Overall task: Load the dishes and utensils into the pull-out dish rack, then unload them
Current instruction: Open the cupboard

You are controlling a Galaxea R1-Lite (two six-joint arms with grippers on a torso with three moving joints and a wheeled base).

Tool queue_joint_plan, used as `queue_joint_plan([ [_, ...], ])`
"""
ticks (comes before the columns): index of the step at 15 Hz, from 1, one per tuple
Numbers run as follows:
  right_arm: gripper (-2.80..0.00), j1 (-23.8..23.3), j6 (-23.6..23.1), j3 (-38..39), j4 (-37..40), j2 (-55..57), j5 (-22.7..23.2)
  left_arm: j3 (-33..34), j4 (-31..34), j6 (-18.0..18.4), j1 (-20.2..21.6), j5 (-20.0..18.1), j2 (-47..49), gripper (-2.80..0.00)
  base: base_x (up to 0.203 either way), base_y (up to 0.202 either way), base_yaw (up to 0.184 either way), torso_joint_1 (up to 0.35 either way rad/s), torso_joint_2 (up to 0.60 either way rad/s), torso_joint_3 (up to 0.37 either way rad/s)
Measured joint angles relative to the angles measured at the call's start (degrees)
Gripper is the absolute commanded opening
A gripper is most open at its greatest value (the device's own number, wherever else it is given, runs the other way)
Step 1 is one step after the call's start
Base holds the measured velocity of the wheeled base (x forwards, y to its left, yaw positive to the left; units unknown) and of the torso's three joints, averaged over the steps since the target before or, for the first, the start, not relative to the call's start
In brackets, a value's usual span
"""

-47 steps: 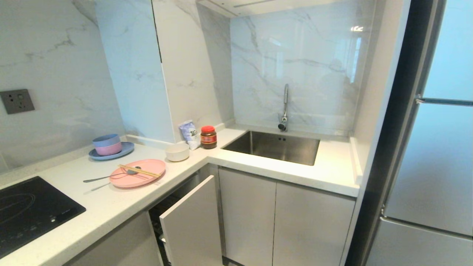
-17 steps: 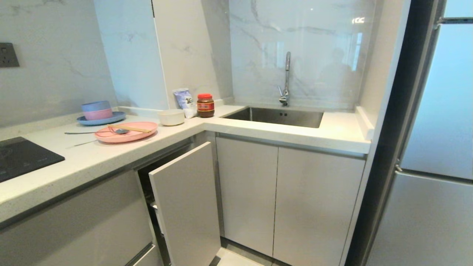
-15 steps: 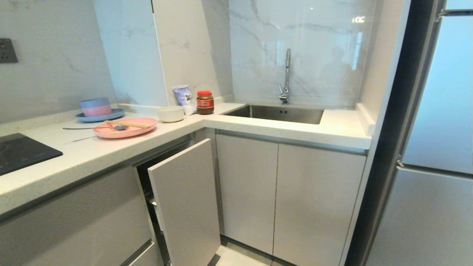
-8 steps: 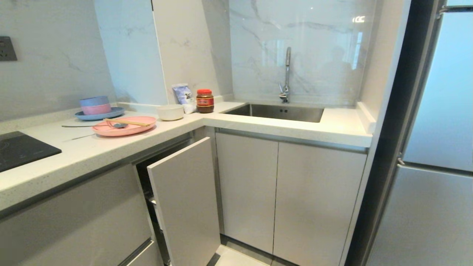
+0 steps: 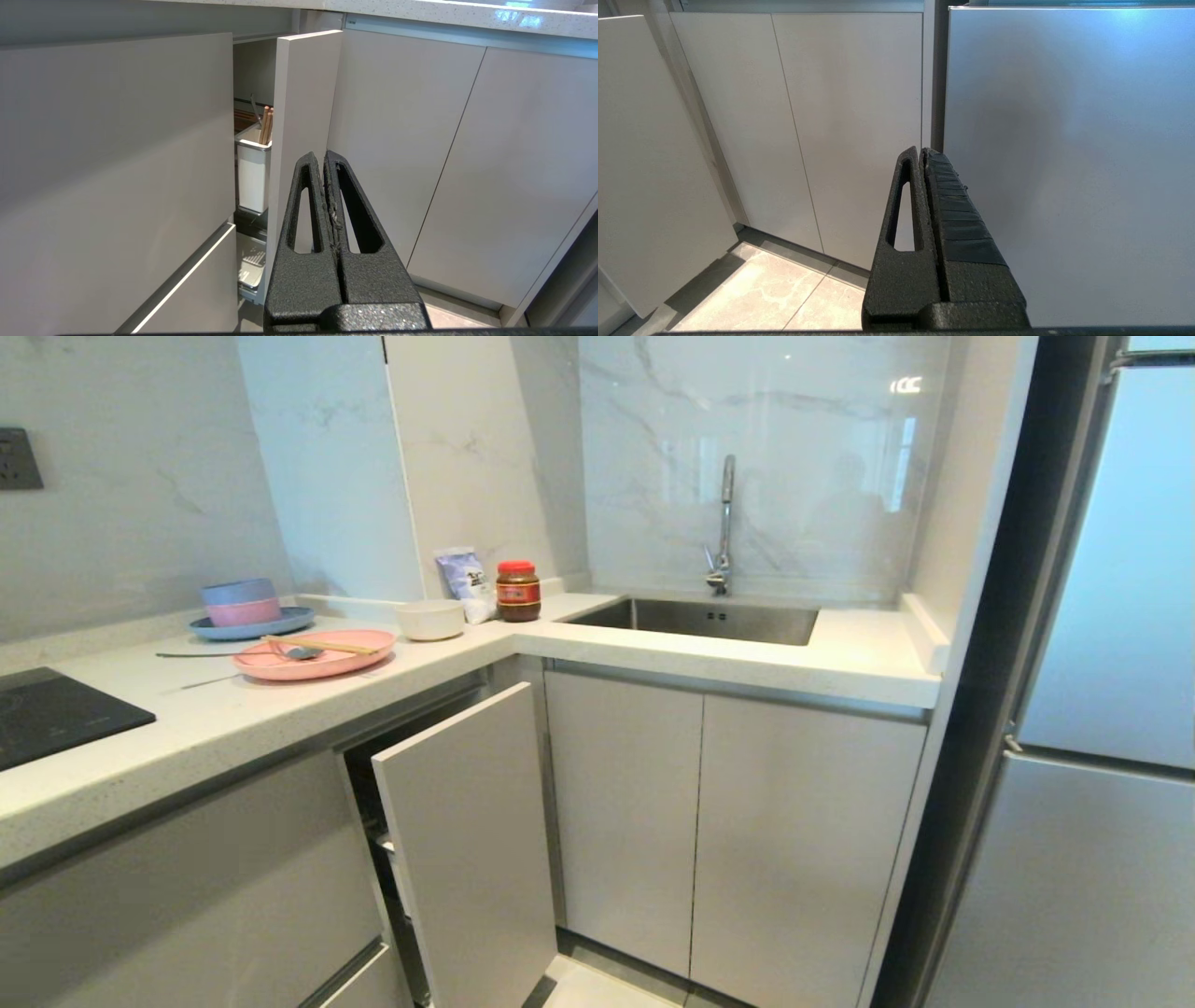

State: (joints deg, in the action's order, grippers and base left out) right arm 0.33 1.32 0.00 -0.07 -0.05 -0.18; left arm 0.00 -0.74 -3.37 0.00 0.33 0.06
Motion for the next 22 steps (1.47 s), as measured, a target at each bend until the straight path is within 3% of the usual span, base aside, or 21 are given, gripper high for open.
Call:
queue_joint_plan([
  [3, -2.8, 0.0, 0.0, 0.0, 0.0, 0.0, 0.0, -0.42, 0.24, 1.85, 0.0, -0.32, -0.01, -2.8, 0.0, 0.0, 0.0, 0.0, 0.0, 0.0],
  [5, -2.8, 0.0, 0.0, 0.0, 0.0, 0.0, 0.0, -5.19, 1.35, 4.25, 0.0, -0.4, 0.07, -2.8, 0.0, 0.0, 0.0, 0.0, 0.0, 0.0],
  [9, -2.8, 0.0, 0.0, 0.0, 0.0, 0.0, 0.02, -28.13, 4.75, 5.95, 0.0, -0.44, 4.96, -2.8, 0.0, 0.0, 0.0, 0.0, 0.0, 0.0],
  [13, -2.8, 0.0, 0.0, 0.0, 0.0, 0.0, 0.0, -54.88, 6.6, 8.35, -0.74, 0.05, 21.65, -2.8, 0.0, 0.0, 0.0, 0.0, 0.0, 0.0],
  [16, -2.8, 0.0, 0.0, 0.0, 0.0, 0.0, 0.0, -68.67, 8.99, 9.86, -1.71, 1.34, 36.29, -2.8, 0.0, 0.0, 0.0, 0.0, 0.0, 0.0],
  [19, -2.8, 0.0, 0.0, 0.0, 0.0, 0.0, 0.01, -75.36, 10.3, 6.62, -1.08, 1.16, 48.62, -2.8, 0.0, 0.0, 0.0, 0.0, 0.0, 0.0],
  [22, -2.8, 0.0, 0.0, 0.0, 0.0, 0.0, 0.0, -79.05, 10.43, 3.39, 0.68, -2.41, 58.13, -2.8, 0.0, 0.0, 0.0, 0.0, 0.0, 0.0],
])
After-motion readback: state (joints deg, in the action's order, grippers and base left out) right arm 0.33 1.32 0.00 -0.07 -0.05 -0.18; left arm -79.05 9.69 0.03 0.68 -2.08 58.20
